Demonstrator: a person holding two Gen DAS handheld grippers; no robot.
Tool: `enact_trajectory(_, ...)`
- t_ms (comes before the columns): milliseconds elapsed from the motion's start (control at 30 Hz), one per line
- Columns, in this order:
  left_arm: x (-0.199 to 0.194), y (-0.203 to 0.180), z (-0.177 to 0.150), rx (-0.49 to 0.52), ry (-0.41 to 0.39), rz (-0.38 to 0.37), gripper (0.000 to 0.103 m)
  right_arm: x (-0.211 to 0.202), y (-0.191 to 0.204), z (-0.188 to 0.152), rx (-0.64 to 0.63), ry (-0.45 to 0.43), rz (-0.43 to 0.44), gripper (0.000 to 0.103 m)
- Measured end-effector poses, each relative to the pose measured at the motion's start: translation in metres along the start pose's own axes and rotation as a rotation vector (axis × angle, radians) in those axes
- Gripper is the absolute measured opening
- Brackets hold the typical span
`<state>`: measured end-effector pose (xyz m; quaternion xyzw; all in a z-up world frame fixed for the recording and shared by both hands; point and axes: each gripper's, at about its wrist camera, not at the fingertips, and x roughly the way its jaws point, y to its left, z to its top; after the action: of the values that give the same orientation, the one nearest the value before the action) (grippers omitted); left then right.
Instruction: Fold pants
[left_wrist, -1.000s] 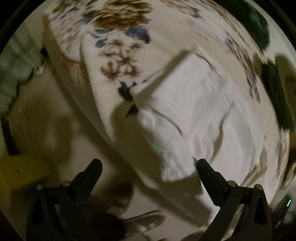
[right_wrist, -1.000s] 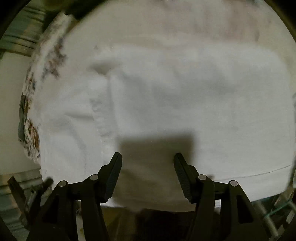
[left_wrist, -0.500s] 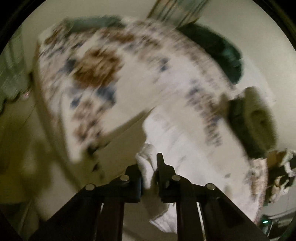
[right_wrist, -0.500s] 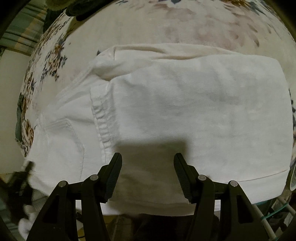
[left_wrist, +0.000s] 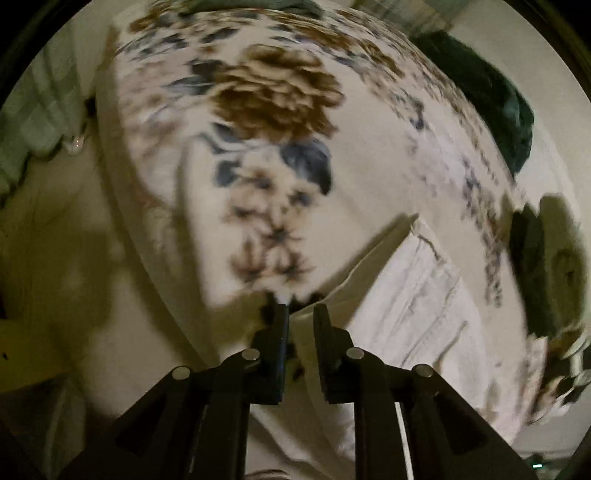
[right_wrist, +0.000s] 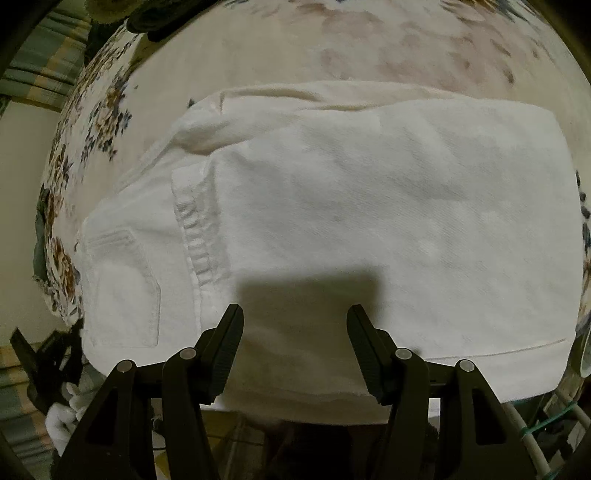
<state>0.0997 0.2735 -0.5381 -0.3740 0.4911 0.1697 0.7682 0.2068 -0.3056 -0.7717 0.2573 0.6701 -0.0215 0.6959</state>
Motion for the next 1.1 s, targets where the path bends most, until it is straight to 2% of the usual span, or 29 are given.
enact_trajectory(33, -0.007, 0.006, -0.002, -0.022, 0.000, -0.007, 0.017, 0.000, -0.002, 0.000, 0.003, 0.001, 0.001, 0.061)
enact_trajectory(67, -0.013, 0.010, -0.005, -0.041, 0.002, -0.004, 0.027, 0.000, -0.003, -0.001, 0.007, 0.002, 0.000, 0.061)
enact_trajectory(100, -0.018, 0.013, -0.009, -0.063, 0.011, -0.024, 0.040, 0.000, -0.005, -0.001, 0.014, 0.006, -0.001, 0.061)
enact_trajectory(133, -0.018, 0.014, -0.011, -0.075, 0.023, -0.040, 0.046, -0.001, -0.006, -0.002, 0.021, 0.005, 0.003, 0.061)
enact_trajectory(167, -0.016, 0.015, -0.014, -0.090, 0.041, -0.059, 0.051, -0.003, -0.005, -0.003, 0.020, 0.002, 0.012, 0.061)
enact_trajectory(233, -0.006, 0.011, -0.019, -0.114, 0.075, -0.101, 0.051, -0.006, -0.001, -0.003, 0.008, -0.003, 0.010, 0.061)
enact_trajectory(300, 0.005, -0.001, -0.020, -0.123, 0.093, -0.159, 0.048, -0.008, 0.005, -0.004, -0.004, -0.007, 0.010, 0.061)
enact_trajectory(333, 0.008, -0.007, -0.021, -0.108, 0.091, -0.172, 0.041, -0.008, 0.008, -0.003, -0.011, -0.006, 0.004, 0.061)
enact_trajectory(367, 0.012, -0.017, -0.022, -0.067, 0.084, -0.157, 0.008, -0.008, 0.010, -0.003, -0.018, -0.007, -0.001, 0.061)
enact_trajectory(400, 0.013, -0.024, -0.022, -0.043, 0.077, -0.153, 0.008, -0.007, 0.014, -0.002, -0.027, -0.011, -0.011, 0.061)
enact_trajectory(467, 0.001, -0.041, -0.018, -0.004, 0.006, -0.222, 0.008, -0.005, 0.017, -0.001, -0.036, -0.017, -0.024, 0.061)
enact_trajectory(633, -0.040, -0.090, -0.007, 0.119, -0.108, -0.450, 0.008, -0.002, 0.021, 0.001, -0.037, -0.028, -0.022, 0.061)
enact_trajectory(667, -0.040, -0.095, -0.003, 0.138, -0.120, -0.455, 0.008, -0.001, 0.021, 0.001, -0.037, -0.026, -0.023, 0.061)
enact_trajectory(733, -0.028, -0.091, 0.003, 0.158, -0.122, -0.418, 0.008, 0.002, 0.022, -0.002, -0.040, -0.016, -0.021, 0.061)
enact_trajectory(833, 0.008, -0.060, 0.005, 0.133, -0.060, -0.280, 0.008, 0.005, 0.024, -0.005, -0.051, -0.003, -0.027, 0.061)
enact_trajectory(933, 0.025, -0.025, 0.001, 0.100, -0.007, -0.193, 0.009, 0.006, 0.024, -0.008, -0.055, 0.005, -0.026, 0.061)
enact_trajectory(1100, 0.016, 0.006, -0.003, 0.028, 0.022, -0.165, 0.021, 0.005, 0.017, -0.007, -0.042, 0.015, -0.016, 0.061)
